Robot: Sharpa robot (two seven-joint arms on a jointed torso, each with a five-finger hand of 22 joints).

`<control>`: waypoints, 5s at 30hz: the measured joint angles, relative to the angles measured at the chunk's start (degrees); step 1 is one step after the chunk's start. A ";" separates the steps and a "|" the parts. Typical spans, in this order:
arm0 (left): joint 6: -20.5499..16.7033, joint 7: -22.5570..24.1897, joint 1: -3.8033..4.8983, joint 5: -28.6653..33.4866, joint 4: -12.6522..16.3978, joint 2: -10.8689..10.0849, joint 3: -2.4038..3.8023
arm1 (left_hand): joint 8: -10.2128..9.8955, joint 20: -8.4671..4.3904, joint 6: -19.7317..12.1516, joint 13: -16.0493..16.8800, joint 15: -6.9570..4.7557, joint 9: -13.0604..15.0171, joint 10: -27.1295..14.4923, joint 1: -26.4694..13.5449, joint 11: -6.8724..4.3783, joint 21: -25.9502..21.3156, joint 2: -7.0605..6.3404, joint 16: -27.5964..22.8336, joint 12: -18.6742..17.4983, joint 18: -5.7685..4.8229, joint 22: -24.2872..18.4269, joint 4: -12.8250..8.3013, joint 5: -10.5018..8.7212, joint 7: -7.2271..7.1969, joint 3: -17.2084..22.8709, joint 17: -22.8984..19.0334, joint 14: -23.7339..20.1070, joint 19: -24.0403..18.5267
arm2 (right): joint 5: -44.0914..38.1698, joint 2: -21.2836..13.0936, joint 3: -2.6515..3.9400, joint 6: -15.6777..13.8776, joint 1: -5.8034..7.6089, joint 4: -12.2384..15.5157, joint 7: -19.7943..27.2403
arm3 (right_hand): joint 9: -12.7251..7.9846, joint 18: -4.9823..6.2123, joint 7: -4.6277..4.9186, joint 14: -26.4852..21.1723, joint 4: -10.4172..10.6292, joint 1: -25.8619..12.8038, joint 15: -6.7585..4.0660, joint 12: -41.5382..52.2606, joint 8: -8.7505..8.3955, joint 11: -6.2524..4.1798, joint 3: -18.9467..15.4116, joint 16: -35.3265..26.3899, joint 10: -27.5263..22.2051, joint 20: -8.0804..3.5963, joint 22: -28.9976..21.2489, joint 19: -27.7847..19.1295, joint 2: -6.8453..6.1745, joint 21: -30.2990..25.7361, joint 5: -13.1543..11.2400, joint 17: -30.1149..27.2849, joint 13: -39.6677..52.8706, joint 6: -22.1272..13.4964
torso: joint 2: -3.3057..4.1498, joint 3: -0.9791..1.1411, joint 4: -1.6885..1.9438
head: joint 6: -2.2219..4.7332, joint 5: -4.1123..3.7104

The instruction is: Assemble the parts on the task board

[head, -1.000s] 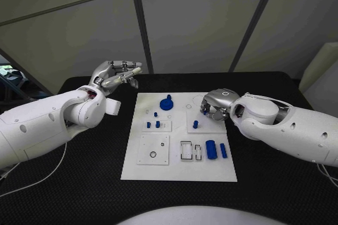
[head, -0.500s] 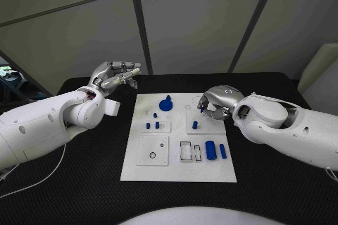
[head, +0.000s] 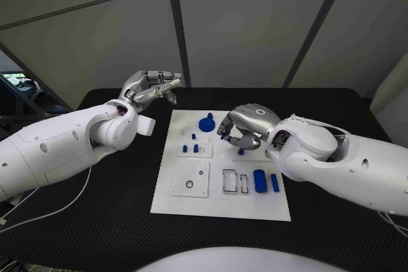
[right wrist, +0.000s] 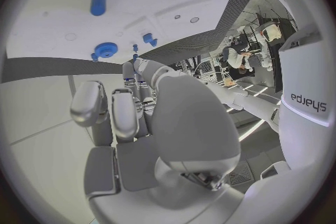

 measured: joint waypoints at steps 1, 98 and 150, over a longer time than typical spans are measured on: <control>0.00 0.00 0.00 0.00 -0.05 0.11 0.00 | 0.00 0.00 0.00 0.00 0.00 0.00 0.00 0.00 0.00 0.00 0.00 0.00 0.00 -0.01 0.00 0.00 0.00 0.00 0.00 0.00 0.00 0.00 | 0.23 0.64 -0.22 0.08 -0.02 0.03 0.06 | 0.00 0.00 0.00 0.00 0.00 0.00 0.00 0.00 0.00 0.00 0.00 0.00 0.00 0.00 -0.02 0.00 0.00 0.00 0.00 -0.04 0.00 0.00 | 0.03 -0.01 0.00 | -0.08 0.22; 0.94 -1.17 0.04 0.07 -0.67 1.65 -0.14 | 0.00 0.00 -0.41 -0.03 0.21 0.01 -0.80 0.00 0.04 -0.22 0.00 0.00 0.43 0.00 -0.17 -0.17 0.00 0.40 -0.17 -0.35 -0.21 0.01 | 0.20 6.67 -3.78 2.81 -5.75 -2.53 1.24 | -0.30 0.91 1.25 -0.10 -0.06 -5.72 1.35 -4.60 -2.99 2.66 -2.84 -3.66 -10.90 1.94 -9.37 -4.84 -2.84 -6.22 -1.47 -6.17 -3.82 -10.06 | 0.01 0.07 -0.18 | -2.83 4.78; 1.33 -1.34 0.02 0.09 -1.00 1.34 -0.55 | 0.00 0.21 -0.60 -0.02 0.42 0.02 -1.01 0.00 0.22 -0.22 0.00 0.00 0.68 0.00 -0.21 -0.17 0.00 0.20 -0.17 -0.47 -0.42 -0.20 | 2.01 -3.29 0.88 7.41 -4.08 -3.78 -2.21 | 0.55 0.90 -0.29 0.00 0.77 -4.25 -0.01 2.99 -0.78 0.21 -7.27 -1.99 -3.05 0.12 -4.38 -0.54 1.03 -3.48 -1.15 -4.60 -3.70 -3.22 | -0.07 0.00 -0.30 | -1.43 3.12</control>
